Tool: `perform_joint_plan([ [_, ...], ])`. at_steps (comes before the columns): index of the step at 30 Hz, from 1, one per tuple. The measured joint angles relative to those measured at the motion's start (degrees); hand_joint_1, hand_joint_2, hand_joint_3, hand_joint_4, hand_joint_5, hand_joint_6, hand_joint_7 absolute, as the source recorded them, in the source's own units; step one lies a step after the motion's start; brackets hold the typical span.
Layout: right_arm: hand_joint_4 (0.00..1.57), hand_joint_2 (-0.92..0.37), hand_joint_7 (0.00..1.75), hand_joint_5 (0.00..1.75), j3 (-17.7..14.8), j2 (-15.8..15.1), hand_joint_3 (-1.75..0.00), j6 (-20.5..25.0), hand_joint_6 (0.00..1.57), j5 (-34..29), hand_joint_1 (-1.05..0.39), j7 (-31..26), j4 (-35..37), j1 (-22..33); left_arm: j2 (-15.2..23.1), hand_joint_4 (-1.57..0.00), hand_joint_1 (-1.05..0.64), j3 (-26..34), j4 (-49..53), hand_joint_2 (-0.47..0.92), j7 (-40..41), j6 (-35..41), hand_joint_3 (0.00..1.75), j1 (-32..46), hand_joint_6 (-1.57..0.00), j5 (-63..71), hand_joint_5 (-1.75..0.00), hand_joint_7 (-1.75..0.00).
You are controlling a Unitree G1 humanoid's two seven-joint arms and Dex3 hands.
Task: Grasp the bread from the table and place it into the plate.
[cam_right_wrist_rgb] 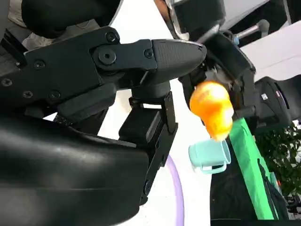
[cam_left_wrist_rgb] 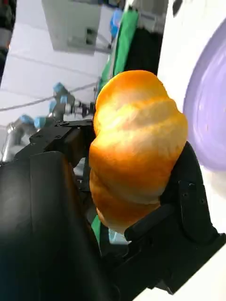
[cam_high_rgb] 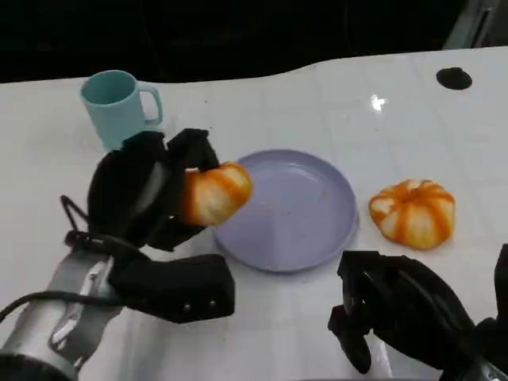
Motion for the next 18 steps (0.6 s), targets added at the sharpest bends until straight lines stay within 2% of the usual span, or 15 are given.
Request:
perform_joint_plan([
  [7, 1.28, -0.92, 1.53, 1.58, 0.07, -0.08, -0.37, -0.16, 1.09, -0.01, -0.92, 0.21, -0.52, 0.80, -2.49, -0.90, -0.16, -3.10, 8.23, 0.36, -3.35, -2.71, 1.26, -6.34, -0.71, -1.23, -1.75, -1.75],
  [9, 1.28, -0.92, 1.52, 1.58, 0.07, -0.09, -0.37, -0.16, 1.09, -0.02, -0.92, 0.21, -1.10, 1.03, -3.45, -0.88, -0.16, -3.90, 11.88, 0.40, -4.39, -3.25, 1.16, -8.42, -0.74, -1.69, -1.75, -1.67],
  [10, 1.28, -0.92, 1.52, 1.58, 0.09, -0.08, -0.37, -0.17, 1.09, -0.02, -0.92, 0.20, -1.33, 1.17, -3.94, -0.87, -0.16, -4.21, 13.55, 0.42, -4.75, -3.39, 1.15, -9.43, -0.74, -1.85, -1.75, -1.67],
  [12, 1.29, -0.92, 1.52, 1.58, 0.10, -0.09, -0.37, -0.14, 1.09, -0.04, -0.92, 0.12, -1.65, 1.50, -4.88, -0.81, -0.16, -4.63, 17.06, 0.45, -5.11, -4.06, 1.13, -11.66, -0.74, -2.14, -1.75, -1.56],
  [13, 1.29, -0.92, 1.53, 1.58, 0.11, -0.09, -0.37, -0.06, 1.09, -0.05, -0.92, 0.04, -1.81, 1.61, -5.23, -0.75, -0.16, -4.75, 18.55, 0.50, -5.36, -4.33, 1.05, -12.56, -0.75, -2.55, -1.75, -1.40],
  [14, 1.29, -0.92, 1.53, 1.58, 0.11, -0.10, -0.37, 0.06, 1.09, -0.05, -0.92, -0.03, -1.98, 1.71, -5.52, -0.67, -0.18, -4.74, 19.72, 0.60, -6.27, -4.52, 0.81, -13.31, -0.74, -3.51, -1.60, -1.02],
  [15, 1.29, -0.92, 1.53, 1.58, 0.10, -0.12, -0.37, 0.15, 1.09, -0.05, -0.92, -0.10, -2.17, 1.86, -5.82, -0.61, -0.20, -4.75, 20.79, 0.67, -7.89, -4.57, 0.65, -14.13, -0.74, -4.39, -1.49, -0.74],
  [17, 1.29, -0.92, 1.53, 1.58, 0.17, -0.12, -0.37, 0.31, 1.09, -0.04, -0.92, -0.16, -2.50, 2.16, -6.04, -0.55, -0.26, -5.12, 22.92, 0.82, -11.56, -4.64, 0.38, -15.94, -0.74, -5.35, -1.17, -0.31],
  [18, 1.29, -0.92, 1.53, 1.59, 0.18, -0.12, -0.38, 0.39, 1.09, -0.03, -0.92, -0.16, -2.72, 2.37, -6.00, -0.50, -0.32, -5.63, 23.85, 0.88, -13.16, -4.65, 0.26, -16.94, -0.68, -5.47, -0.87, -0.14],
])
